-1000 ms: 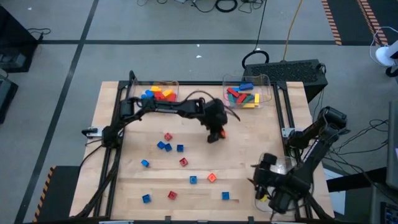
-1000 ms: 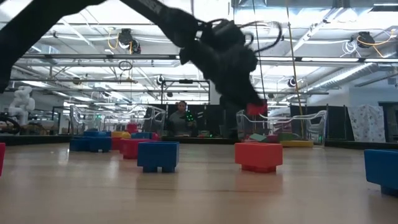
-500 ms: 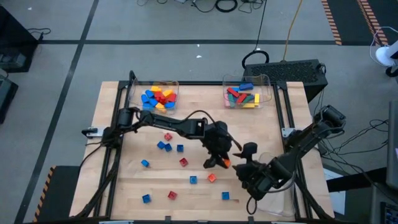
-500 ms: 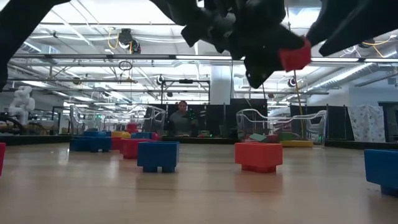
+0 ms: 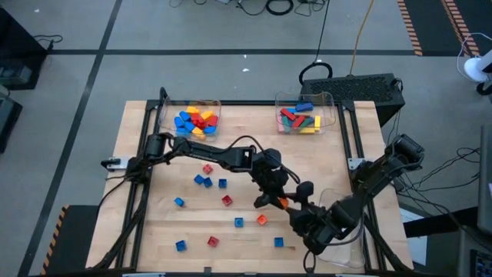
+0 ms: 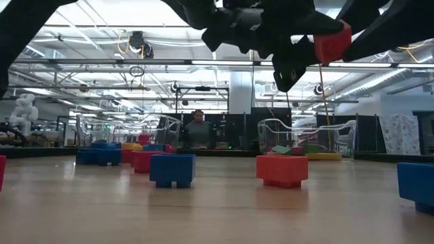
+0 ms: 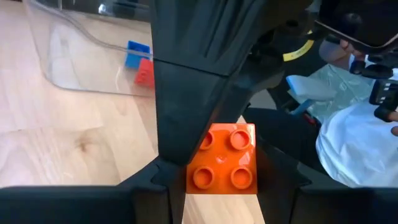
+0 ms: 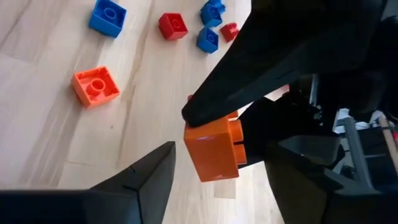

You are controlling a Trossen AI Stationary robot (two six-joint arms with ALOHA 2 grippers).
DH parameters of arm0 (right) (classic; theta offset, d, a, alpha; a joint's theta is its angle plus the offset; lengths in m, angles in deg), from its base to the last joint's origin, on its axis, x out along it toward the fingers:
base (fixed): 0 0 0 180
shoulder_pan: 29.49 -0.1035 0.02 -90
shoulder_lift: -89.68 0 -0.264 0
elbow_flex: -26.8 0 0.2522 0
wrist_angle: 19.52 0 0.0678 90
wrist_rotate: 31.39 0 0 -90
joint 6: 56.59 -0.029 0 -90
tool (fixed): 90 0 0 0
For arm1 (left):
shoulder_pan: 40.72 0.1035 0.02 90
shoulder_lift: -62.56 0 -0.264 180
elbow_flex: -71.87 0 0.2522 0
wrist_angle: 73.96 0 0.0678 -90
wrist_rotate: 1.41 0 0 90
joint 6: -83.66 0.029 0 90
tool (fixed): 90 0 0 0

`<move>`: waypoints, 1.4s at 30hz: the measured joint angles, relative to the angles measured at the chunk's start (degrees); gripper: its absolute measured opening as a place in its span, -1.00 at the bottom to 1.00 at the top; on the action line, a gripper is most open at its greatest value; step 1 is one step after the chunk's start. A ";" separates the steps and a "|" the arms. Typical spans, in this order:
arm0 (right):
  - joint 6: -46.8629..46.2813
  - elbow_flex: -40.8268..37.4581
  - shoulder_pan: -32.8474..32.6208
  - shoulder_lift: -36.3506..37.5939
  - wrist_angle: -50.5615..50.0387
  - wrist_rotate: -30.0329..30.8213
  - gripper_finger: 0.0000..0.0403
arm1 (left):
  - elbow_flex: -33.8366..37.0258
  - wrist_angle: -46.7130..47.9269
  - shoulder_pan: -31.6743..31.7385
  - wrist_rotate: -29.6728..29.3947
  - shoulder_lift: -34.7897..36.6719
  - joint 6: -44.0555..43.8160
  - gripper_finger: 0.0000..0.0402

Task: Sort blocks by size
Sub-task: Put the 4 stud orange game piece into the bottom transparent bin

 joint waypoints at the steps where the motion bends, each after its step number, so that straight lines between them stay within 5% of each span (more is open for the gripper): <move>1: 0.00 0.00 -0.20 -0.02 -0.02 0.35 0.10 | 0.00 -0.22 0.02 0.04 0.00 0.00 -0.29; 10: 0.23 0.00 -0.27 -0.04 0.47 1.22 -0.16 | 0.00 -0.56 -0.02 0.04 0.00 -0.20 -0.29; 31: 6.66 0.00 -2.00 -0.19 5.83 3.42 -0.18 | -0.52 -4.18 -0.10 -3.10 0.24 -4.09 -0.29; 39: 8.36 0.00 -1.98 -0.16 5.50 4.09 -0.62 | -0.39 -4.51 -0.07 -2.48 0.24 -4.90 -0.29; 42: 8.51 0.00 -2.00 -0.15 5.47 4.24 -0.62 | -0.39 -4.53 -0.28 -2.60 0.24 -4.92 -0.29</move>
